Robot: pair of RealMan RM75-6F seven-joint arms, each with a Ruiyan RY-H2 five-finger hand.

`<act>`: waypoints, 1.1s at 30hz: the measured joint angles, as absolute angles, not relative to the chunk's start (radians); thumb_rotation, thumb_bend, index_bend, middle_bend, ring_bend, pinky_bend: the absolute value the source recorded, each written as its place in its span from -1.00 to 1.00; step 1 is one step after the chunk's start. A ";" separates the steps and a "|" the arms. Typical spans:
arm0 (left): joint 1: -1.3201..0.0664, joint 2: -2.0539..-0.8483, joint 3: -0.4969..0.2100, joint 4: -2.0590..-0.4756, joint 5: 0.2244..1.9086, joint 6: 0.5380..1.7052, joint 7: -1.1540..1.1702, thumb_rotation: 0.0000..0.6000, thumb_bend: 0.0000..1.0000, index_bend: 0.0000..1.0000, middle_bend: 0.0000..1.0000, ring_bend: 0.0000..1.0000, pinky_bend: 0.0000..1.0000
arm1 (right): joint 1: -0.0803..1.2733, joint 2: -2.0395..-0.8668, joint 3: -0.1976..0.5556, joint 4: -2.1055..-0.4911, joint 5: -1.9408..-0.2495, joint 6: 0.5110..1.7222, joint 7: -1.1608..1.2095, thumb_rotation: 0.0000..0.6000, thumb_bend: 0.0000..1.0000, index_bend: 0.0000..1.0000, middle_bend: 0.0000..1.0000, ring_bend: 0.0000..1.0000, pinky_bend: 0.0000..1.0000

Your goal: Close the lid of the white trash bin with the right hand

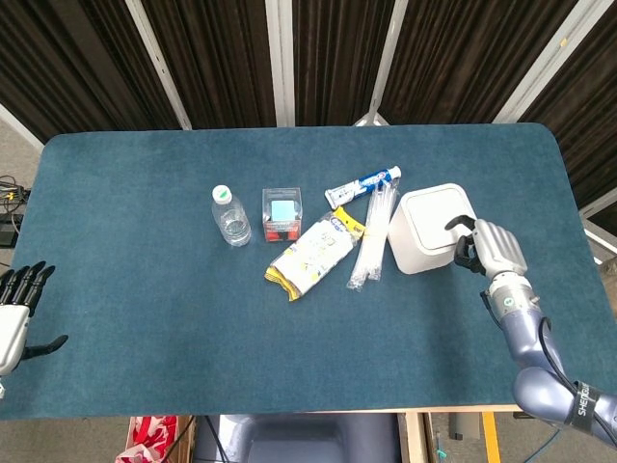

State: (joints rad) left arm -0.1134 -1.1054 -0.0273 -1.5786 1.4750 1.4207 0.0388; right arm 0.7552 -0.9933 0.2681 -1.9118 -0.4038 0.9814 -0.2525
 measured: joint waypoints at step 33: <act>-0.107 -1.103 -0.026 -1.583 1.483 1.439 0.042 1.00 -1.00 -1.00 -1.00 -1.00 -1.00 | 0.641 -0.936 0.271 -1.969 -0.679 1.159 -0.177 1.00 -0.08 -1.00 -0.62 -0.64 -0.50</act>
